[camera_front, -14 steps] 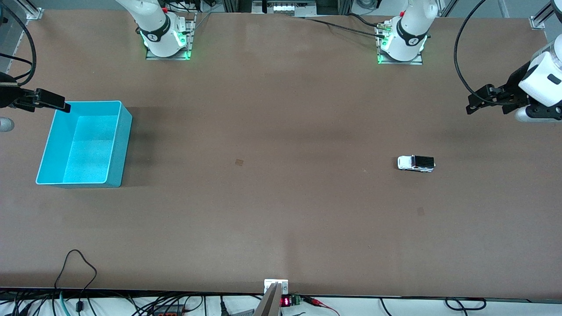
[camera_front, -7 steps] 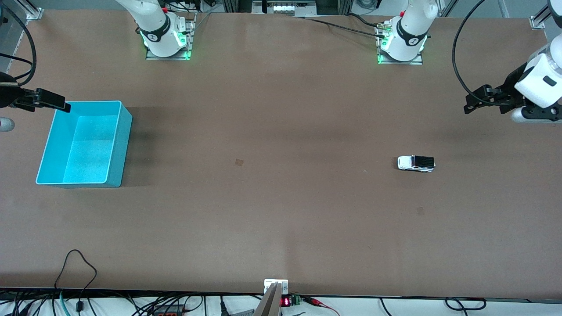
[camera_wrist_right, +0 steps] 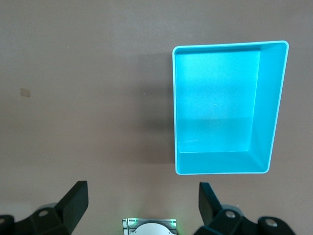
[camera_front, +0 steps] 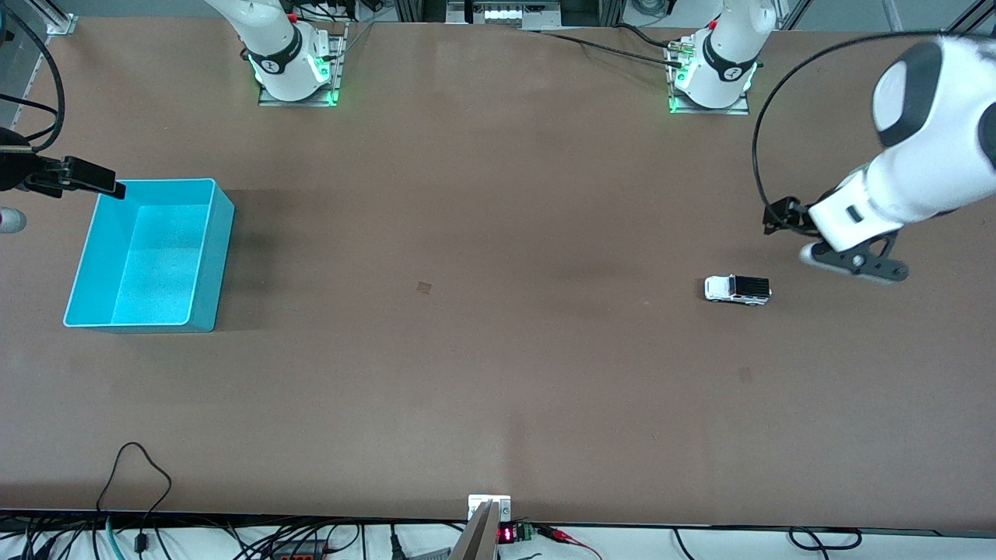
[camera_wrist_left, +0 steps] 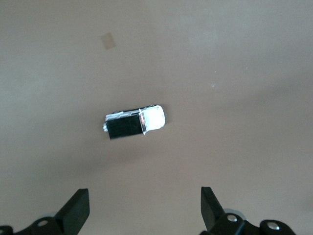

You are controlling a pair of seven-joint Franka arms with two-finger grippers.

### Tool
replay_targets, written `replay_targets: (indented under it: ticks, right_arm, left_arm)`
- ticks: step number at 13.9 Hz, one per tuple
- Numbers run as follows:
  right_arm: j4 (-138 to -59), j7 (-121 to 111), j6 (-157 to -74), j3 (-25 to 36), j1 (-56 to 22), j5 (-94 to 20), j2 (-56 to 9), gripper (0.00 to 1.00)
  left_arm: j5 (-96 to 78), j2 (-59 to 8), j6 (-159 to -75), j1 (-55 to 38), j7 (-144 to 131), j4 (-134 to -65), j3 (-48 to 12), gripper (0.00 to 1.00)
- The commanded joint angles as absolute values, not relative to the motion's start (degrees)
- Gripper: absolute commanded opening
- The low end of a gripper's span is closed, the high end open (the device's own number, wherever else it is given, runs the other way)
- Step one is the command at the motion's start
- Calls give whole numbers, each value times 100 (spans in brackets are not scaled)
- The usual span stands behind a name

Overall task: Wind and store white jeep toy
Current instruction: 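Reach the left gripper down toward the white jeep toy, then lower the left gripper and close it on the jeep's black bed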

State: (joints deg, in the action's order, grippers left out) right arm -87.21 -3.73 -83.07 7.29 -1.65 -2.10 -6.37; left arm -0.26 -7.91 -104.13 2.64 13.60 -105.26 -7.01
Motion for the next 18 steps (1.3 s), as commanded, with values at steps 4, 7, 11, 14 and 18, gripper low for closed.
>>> replay_targets:
  ticks: [4,7,11,14,18]
  right_arm:
    - [-8613,-439,-8191,694,-132,-299,-782,100]
    - [-8613,-431,-8191,686,-141,-299,-800,100]
    - [-8613,-431,-8191,686,-141,-299,-800,100]
    - [-8613,-431,-8191,686,-132,-299,-835,100]
    - [-8613,-431,-8191,686,-132,-299,-835,100]
  left_arm:
    - [79,-1748,-11619,491,4267,-10784,-703,100]
    - [332,-2108,-11881,562,5734,-10775,-703,100]
    - [439,-2618,-12366,694,7030,-10836,-712,100]
    - [439,-2672,-12445,703,7312,-11117,-712,100]
    - [439,-2725,-12656,773,7690,-11346,-721,100]
